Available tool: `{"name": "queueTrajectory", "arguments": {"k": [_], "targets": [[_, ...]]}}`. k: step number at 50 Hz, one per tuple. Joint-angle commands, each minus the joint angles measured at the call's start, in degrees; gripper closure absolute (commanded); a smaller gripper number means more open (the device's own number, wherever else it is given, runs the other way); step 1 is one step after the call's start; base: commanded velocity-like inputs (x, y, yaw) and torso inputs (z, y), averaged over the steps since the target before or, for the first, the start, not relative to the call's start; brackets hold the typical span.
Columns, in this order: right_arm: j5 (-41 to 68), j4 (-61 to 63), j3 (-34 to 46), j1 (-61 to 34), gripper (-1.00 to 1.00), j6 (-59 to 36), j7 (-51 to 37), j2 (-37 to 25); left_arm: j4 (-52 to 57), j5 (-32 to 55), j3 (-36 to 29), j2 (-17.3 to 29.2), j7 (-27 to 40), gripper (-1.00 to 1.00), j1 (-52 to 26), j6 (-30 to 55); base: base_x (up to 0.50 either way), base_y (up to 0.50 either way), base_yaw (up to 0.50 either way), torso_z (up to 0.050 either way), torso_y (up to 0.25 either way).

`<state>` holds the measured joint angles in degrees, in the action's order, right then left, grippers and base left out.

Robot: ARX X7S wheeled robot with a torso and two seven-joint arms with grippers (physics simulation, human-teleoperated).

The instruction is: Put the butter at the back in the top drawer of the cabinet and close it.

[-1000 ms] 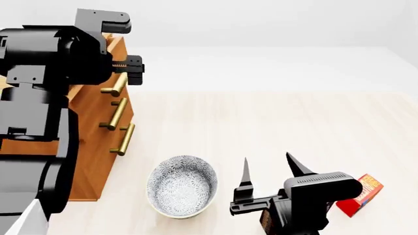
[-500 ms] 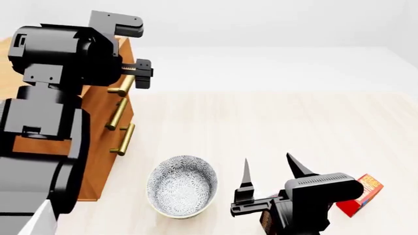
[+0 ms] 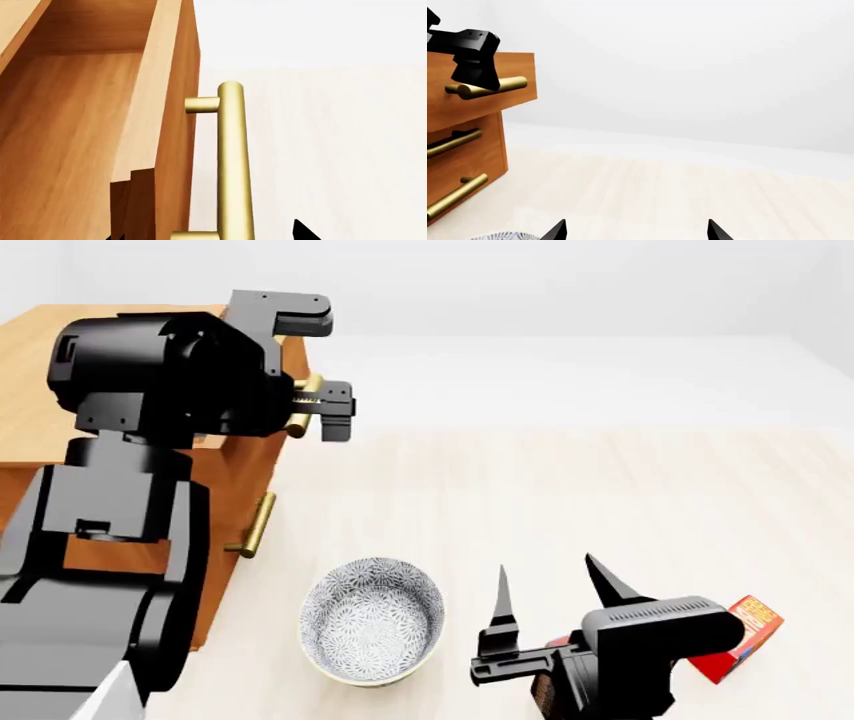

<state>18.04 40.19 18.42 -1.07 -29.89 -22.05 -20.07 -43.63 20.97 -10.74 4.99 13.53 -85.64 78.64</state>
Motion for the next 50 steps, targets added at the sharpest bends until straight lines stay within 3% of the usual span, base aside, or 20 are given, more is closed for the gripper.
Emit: {"name": "queueTrajectory", "arguments": {"k": [1,18,34,50], "targets": [[0.28,-0.18,-0.18,0.40,-1.00,0.84,0.07,-0.35,-0.65,8.01,-0.31,-1.80,-0.23,-1.00,3.93,2.79,-0.01,0.00,0.00,0.000,0.000],[0.77,-0.31,-0.66,1.28,-1.00,2.11,0.09,-0.98,6.73,12.92,0.36,-4.35,3.82,-1.00,4.06,8.10,0.00,0.00,0.00,0.000,0.000],[1.36,-1.08,-1.32,1.54,-1.00,3.18,0.46,-1.72,7.64,30.92,-4.69,-4.80,14.40,-1.00,1.93,7.03,0.00,0.00,0.00,0.000,0.000],[1.56,-2.04,-1.69,2.39,-1.00,4.94,0.84,-2.32,5.62,42.85,-9.19,-4.60,18.76,-1.00,0.90,1.86,0.00,0.00,0.00,0.000,0.001]]}}
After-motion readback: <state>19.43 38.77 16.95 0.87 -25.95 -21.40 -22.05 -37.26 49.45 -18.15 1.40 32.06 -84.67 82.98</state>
